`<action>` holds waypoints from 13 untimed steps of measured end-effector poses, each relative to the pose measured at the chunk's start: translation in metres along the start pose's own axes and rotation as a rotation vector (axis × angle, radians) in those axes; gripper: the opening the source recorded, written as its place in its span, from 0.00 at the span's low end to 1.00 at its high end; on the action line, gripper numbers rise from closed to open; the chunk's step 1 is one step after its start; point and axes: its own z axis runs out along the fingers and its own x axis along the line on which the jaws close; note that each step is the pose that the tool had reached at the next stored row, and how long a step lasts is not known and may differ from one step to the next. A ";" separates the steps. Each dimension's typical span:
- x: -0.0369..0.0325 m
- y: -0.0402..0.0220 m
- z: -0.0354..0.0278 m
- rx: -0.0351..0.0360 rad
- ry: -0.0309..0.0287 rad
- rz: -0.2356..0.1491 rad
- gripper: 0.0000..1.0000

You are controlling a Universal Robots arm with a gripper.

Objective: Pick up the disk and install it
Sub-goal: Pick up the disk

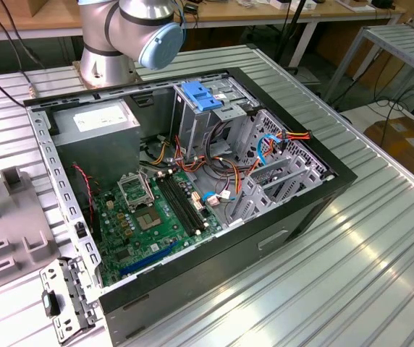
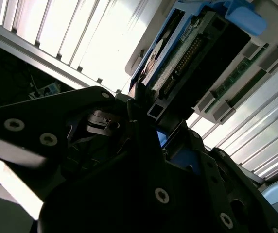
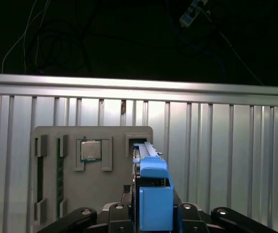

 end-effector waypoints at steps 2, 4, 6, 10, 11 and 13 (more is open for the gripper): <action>0.0000 0.0001 -0.0015 0.0000 -0.0006 0.000 0.37; -0.0001 0.0001 -0.0028 0.0001 -0.0012 0.000 0.37; -0.0001 0.0002 -0.0043 0.0001 -0.0018 0.000 0.37; -0.0002 0.0003 -0.0071 0.0002 -0.0044 0.000 0.37; -0.0002 0.0002 -0.0078 0.0003 -0.0063 0.000 0.37; -0.0002 0.0003 -0.0095 0.0004 -0.0095 0.000 0.37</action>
